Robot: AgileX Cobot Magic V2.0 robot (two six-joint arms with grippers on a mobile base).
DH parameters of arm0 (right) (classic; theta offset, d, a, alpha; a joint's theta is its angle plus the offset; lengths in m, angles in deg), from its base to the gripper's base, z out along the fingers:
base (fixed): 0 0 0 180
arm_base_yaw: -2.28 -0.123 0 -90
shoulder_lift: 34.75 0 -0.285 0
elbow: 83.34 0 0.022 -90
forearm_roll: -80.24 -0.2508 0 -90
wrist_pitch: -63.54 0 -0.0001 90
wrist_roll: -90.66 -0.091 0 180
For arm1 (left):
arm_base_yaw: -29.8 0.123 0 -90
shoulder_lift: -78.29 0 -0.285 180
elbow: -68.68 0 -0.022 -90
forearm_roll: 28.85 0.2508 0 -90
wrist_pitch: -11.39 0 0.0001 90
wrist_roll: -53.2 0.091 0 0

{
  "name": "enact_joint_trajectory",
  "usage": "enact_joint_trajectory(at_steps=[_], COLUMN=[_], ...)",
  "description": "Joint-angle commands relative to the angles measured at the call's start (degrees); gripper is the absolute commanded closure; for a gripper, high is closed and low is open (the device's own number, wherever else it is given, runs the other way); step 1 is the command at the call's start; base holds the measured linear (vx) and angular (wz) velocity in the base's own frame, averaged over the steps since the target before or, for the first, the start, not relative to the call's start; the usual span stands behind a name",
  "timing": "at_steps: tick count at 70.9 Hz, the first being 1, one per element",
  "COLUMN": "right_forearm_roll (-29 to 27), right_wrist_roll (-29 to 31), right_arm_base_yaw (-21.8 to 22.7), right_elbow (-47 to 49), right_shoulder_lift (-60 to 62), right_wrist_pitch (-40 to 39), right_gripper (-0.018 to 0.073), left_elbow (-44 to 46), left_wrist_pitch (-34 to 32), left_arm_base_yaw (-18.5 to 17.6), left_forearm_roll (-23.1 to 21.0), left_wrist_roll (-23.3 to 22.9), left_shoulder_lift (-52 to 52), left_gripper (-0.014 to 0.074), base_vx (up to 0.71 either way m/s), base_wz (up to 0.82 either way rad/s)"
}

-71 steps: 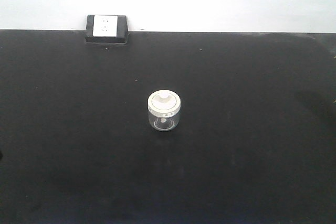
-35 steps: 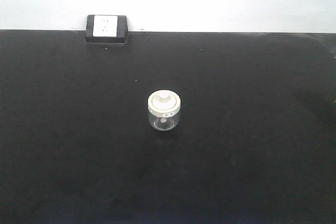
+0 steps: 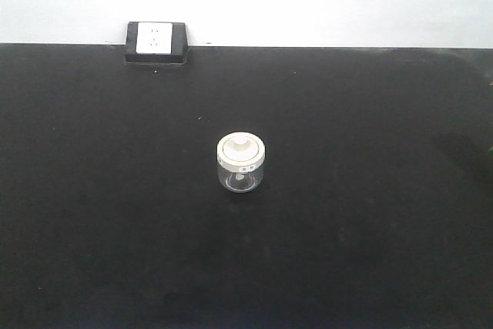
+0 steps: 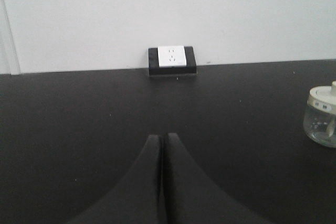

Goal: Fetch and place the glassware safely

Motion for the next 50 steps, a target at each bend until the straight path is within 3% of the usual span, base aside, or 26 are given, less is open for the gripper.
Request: enact_joint_trajectory(at_steps=[1, 50], right_forearm_roll=[1.43, 1.43], right_wrist_roll=[-0.04, -0.04], right_arm_base_yaw=[0.29, 0.29], right_elbow=[1.53, 1.53], right_shoulder_lift=[-0.5, -0.5], right_wrist_pitch=[-3.33, -3.37], right_gripper=[0.0563, 0.0563], left_elbow=[-1.75, -1.7], left_wrist_pitch=[-3.22, -3.14], left_arm_base_yaw=[0.02, 0.02], left_forearm_roll=[-0.66, -0.66], left_wrist_roll=[-0.41, -0.41], left_shoulder_lift=[-0.71, -0.71], left_gripper=[0.0603, 0.0603], base_vx=[0.0, 0.0], base_wz=[0.0, 0.0])
